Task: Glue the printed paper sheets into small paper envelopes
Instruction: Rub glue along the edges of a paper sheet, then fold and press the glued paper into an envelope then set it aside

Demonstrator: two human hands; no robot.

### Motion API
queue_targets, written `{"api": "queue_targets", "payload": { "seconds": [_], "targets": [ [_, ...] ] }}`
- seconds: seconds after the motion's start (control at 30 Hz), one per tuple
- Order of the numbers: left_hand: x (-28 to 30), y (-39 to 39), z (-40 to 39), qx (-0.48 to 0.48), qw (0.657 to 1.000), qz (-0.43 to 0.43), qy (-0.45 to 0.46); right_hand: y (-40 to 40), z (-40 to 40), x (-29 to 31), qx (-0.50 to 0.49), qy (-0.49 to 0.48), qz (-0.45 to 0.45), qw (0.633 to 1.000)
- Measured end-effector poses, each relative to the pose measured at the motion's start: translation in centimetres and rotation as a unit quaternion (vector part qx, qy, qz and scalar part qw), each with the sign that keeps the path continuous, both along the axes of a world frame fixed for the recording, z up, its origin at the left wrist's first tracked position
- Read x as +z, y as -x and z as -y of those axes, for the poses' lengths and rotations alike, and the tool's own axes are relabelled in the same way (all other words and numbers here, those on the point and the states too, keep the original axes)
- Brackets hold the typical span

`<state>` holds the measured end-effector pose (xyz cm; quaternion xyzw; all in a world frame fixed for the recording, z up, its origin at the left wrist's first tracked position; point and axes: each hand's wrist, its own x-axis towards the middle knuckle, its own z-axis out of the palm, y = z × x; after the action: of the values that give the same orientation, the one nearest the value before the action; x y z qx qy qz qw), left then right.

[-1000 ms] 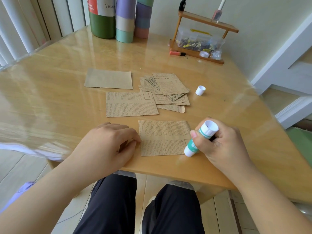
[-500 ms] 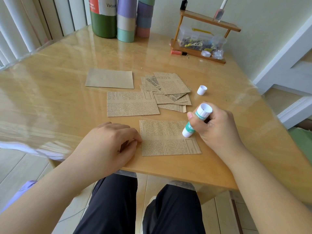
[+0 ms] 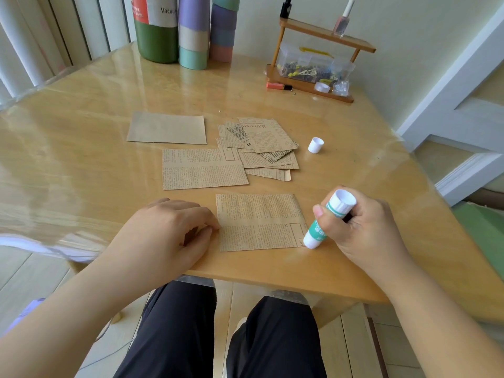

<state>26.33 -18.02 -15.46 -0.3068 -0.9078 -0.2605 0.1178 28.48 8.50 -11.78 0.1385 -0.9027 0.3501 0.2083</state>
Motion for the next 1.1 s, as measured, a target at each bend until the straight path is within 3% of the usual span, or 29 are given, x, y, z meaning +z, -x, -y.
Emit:
{"api": "queue_targets", "payload": {
  "seconds": [0.47,0.57,0.67,0.73,0.8,0.9,1.0,1.1],
  "targets": [
    [-0.2,0.0,-0.1,0.005,0.999,-0.044,0.005,4.1,-0.4,-0.1,-0.070,0.026,0.005,0.997],
    [-0.2,0.1,-0.1,0.000,0.999,-0.049,0.016,3.9,-1.5,0.9,-0.158,0.199,-0.016,0.967],
    [-0.3,0.2,-0.1,-0.006,0.998,-0.055,0.033,3.4,-3.3,2.1,-0.177,0.436,0.011,0.882],
    [0.0,0.3,0.0,-0.004,0.998,-0.046,0.053,2.9,-4.5,2.2,-0.167,0.525,0.047,0.833],
    [0.3,0.4,-0.1,-0.001,0.997,-0.020,0.068,2.5,-5.5,2.0,-0.150,0.560,0.088,0.810],
    [1.2,0.7,-0.4,0.003,0.998,0.046,0.042,2.6,-6.9,1.1,-0.108,0.546,0.158,0.816],
    [2.2,2.4,0.0,0.041,0.998,0.048,-0.001,3.0,-7.4,0.5,-0.045,0.472,0.195,0.859],
    [2.9,5.9,1.4,0.138,0.990,0.035,-0.007,3.5,-6.9,-0.2,-0.046,0.384,0.188,0.903]
  ]
}}
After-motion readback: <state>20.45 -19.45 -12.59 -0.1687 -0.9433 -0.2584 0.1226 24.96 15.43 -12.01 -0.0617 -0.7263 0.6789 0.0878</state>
